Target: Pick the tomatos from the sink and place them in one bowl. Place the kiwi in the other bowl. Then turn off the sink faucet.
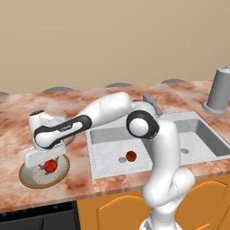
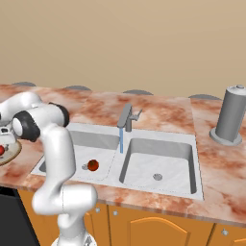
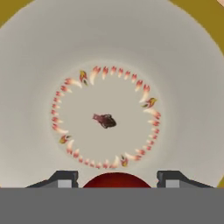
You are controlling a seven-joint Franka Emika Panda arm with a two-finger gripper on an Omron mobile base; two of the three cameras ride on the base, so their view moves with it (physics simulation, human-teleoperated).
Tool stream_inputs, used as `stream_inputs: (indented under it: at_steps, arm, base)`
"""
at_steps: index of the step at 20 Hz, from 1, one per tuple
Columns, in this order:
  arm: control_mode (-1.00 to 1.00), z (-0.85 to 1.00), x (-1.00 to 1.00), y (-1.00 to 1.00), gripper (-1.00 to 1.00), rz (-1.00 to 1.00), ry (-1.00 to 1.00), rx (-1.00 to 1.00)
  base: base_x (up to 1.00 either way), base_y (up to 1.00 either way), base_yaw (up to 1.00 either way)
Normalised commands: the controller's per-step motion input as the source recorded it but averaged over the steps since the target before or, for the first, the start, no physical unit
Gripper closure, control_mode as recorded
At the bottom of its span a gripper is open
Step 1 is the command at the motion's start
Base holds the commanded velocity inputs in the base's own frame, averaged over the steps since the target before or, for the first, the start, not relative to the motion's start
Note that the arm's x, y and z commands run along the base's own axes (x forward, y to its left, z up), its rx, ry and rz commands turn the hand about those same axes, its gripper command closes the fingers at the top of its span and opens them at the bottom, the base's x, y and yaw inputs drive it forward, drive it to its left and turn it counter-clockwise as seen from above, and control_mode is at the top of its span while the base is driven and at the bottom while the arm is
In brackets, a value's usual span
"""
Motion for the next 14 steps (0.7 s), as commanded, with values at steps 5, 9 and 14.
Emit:
stream_inputs:
  at_steps: [5,9,14]
  arm:
    - [-1.00,-0.37,0.01,0.01,1.00,0.00,-0.01,-0.01]
    - [-1.00,-0.23,0.00,0.00,1.00,0.00,-0.05,0.00]
    - [-1.00,-0.18,0.01,0.00,-1.00,0.00,-0.06,0.00]
  base:
    - [0.00,0.00,0.00]
    - [0.00,0.00,0.00]
    - [0.00,0.00,0.00]
